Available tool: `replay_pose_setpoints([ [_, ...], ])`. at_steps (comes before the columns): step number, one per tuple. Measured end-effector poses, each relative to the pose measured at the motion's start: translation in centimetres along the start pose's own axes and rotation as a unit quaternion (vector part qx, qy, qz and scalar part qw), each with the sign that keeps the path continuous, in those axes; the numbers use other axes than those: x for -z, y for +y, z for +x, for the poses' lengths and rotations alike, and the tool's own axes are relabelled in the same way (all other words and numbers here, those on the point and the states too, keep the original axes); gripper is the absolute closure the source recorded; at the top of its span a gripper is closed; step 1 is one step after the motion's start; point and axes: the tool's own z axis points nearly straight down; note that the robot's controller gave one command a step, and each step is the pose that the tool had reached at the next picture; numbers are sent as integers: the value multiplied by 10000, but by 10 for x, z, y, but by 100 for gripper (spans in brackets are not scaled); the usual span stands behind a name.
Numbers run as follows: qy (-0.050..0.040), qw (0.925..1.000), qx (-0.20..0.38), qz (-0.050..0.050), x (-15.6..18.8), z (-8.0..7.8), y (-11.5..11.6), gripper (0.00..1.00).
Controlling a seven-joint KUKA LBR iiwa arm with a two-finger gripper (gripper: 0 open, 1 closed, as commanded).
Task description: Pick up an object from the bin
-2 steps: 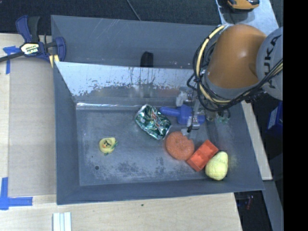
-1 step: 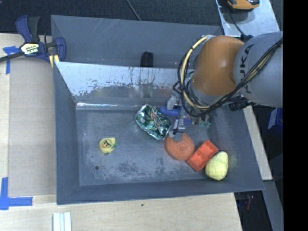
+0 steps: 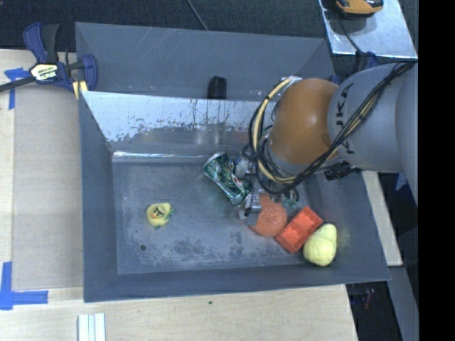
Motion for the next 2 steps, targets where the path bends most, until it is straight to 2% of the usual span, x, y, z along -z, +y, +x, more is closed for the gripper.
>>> replay_pose_setpoints([
  [1,17,9983,-584,0,-15,-1,-5,0],
  [2,13,9985,-556,1,-26,-3,-9,0],
])
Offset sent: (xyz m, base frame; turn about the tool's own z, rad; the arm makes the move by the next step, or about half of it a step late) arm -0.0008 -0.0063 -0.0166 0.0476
